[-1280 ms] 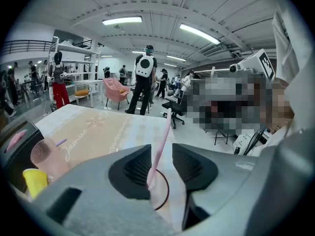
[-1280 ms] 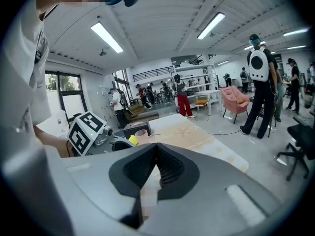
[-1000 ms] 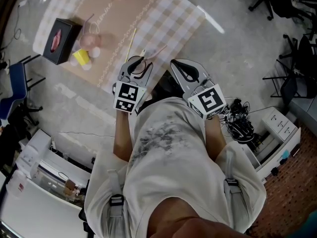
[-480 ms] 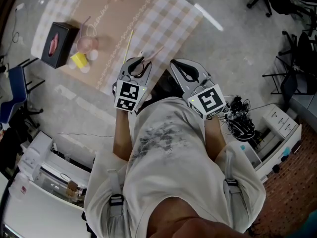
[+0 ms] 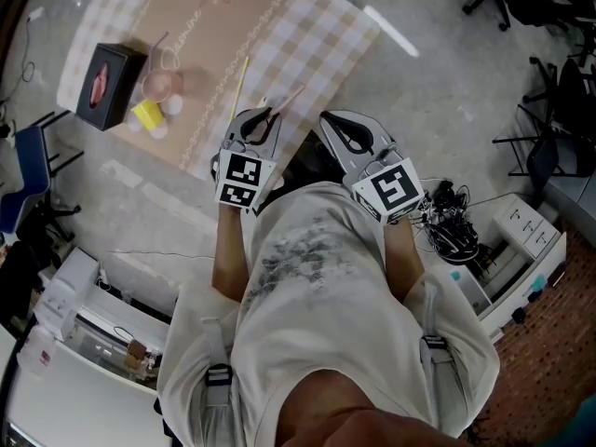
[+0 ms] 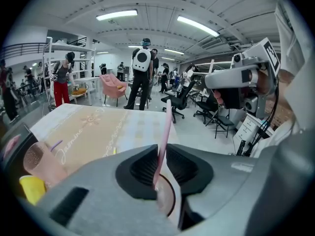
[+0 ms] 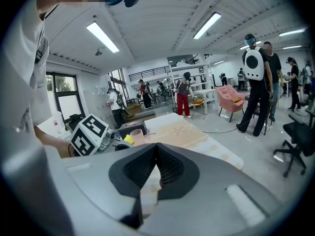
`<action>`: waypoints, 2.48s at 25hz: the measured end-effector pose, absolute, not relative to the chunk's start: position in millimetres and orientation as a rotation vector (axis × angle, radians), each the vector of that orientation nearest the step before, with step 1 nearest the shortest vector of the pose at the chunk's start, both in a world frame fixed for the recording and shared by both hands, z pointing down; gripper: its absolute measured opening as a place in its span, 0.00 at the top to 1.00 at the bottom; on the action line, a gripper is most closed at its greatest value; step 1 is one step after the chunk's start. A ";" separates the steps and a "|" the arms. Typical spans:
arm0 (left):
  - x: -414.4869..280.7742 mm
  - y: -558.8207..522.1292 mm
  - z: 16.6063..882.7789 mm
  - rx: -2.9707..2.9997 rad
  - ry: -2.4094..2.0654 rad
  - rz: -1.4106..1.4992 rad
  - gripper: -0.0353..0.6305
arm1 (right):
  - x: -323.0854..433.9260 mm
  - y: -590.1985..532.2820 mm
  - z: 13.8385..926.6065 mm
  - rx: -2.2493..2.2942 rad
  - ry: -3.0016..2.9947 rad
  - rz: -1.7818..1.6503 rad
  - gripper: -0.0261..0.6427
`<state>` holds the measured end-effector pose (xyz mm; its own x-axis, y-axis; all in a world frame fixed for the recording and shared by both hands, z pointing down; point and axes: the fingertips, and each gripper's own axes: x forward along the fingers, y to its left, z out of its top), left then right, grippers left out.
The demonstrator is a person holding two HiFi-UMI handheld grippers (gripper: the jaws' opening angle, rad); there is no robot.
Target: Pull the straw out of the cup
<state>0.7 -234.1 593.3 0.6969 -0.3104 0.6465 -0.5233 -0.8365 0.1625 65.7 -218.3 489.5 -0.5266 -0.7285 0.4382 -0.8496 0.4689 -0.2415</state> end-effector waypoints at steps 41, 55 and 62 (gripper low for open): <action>-36.7 -219.6 532.9 2.612 -0.941 0.709 0.90 | 24.3 -201.5 462.7 1.219 -2.559 0.496 0.94; -53.4 -207.4 507.6 2.635 -1.007 0.634 0.90 | 5.7 -190.7 452.0 1.187 -2.584 0.447 0.94; -65.4 -203.2 494.8 2.642 -1.047 0.583 0.90 | -4.7 -187.1 447.6 1.169 -2.599 0.422 0.94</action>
<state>-65.4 -203.2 494.8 0.6640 -0.5999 0.4465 -0.6955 -0.7147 0.0740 -4.7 -187.1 447.6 -0.6423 -0.6821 0.3496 -0.7577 0.6339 -0.1554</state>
